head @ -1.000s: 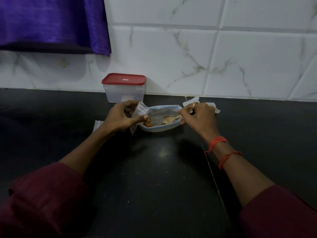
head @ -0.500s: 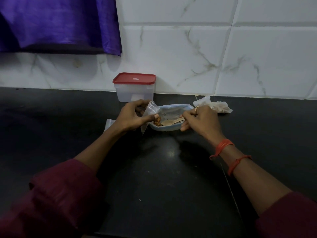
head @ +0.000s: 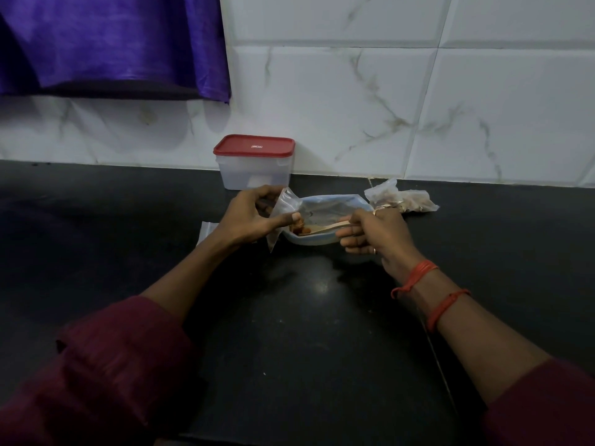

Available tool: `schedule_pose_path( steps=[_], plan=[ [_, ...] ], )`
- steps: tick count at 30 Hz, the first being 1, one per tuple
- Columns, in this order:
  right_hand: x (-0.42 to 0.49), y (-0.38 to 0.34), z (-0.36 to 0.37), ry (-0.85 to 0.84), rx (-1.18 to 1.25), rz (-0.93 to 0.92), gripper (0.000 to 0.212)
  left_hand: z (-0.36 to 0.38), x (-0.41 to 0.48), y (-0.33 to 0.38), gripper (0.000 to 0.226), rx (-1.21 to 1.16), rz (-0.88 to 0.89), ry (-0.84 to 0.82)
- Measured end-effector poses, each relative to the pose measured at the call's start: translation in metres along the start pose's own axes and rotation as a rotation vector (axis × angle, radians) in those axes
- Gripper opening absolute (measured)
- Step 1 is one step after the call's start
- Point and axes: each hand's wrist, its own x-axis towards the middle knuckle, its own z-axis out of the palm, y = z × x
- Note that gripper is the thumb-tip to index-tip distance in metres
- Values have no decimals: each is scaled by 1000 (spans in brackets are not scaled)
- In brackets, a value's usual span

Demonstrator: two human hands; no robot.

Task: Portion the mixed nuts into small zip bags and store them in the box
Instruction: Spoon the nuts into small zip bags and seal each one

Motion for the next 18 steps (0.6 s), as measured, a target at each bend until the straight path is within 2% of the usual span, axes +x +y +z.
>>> schedule_pose_path(
  steps=[6, 11, 18],
  plan=[
    [8, -1, -10, 57, 150, 30, 16, -1, 0, 0, 63, -15, 5, 3],
    [16, -3, -18, 97, 177, -16, 22, 1, -1, 1, 56, -1, 8, -4],
    [10, -10, -13, 83, 201, -134, 24, 2, -2, -1, 71, 69, 63, -12]
  ],
)
